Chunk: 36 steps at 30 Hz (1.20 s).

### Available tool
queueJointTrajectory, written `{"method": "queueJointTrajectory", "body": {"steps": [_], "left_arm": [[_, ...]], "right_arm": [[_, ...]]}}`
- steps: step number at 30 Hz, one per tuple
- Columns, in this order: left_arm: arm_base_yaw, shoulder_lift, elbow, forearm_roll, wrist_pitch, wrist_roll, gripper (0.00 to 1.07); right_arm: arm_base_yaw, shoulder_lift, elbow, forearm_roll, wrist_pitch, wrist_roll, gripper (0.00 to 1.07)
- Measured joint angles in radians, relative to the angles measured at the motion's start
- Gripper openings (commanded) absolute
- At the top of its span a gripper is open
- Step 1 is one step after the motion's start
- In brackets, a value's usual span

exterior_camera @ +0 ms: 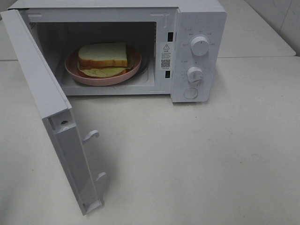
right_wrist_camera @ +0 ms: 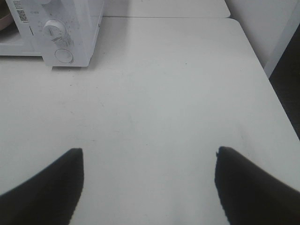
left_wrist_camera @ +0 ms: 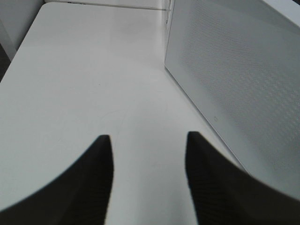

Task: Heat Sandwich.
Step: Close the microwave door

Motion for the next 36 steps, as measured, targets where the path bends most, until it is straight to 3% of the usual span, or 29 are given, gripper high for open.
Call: {"method": "queueJointTrajectory", "body": {"steps": [1,2,3,4,11,19,29,36], "left_arm": [[0.000,0.022,0.001,0.000,-0.017,0.000,0.16],[0.000,0.022,0.001,0.000,-0.017,0.000,0.16],[0.000,0.066,0.006,0.004,-0.053,0.001,0.02],[0.000,0.083,0.007,0.006,-0.076,0.003,0.00],[0.000,0.205,0.053,0.018,-0.243,0.031,0.00],[0.000,0.379,0.210,0.020,-0.704,0.085,0.00],[0.000,0.565,0.342,0.024,-1.194,0.087,0.00],[0.000,0.714,0.352,0.089,-1.390,0.063,0.00]], "right_arm": [[0.000,0.000,0.000,0.000,0.000,0.000,0.75],[0.000,0.000,0.000,0.000,0.000,0.000,0.75],[0.000,0.000,0.000,0.000,0.000,0.000,0.75],[0.000,0.000,0.000,0.000,0.000,0.000,0.75],[0.000,0.000,0.000,0.000,0.000,0.000,0.75],[0.000,0.000,0.000,0.000,0.000,0.000,0.75],[0.000,0.000,0.000,0.000,0.000,0.000,0.75],[0.000,0.000,0.000,0.000,-0.001,0.000,0.75]]}}
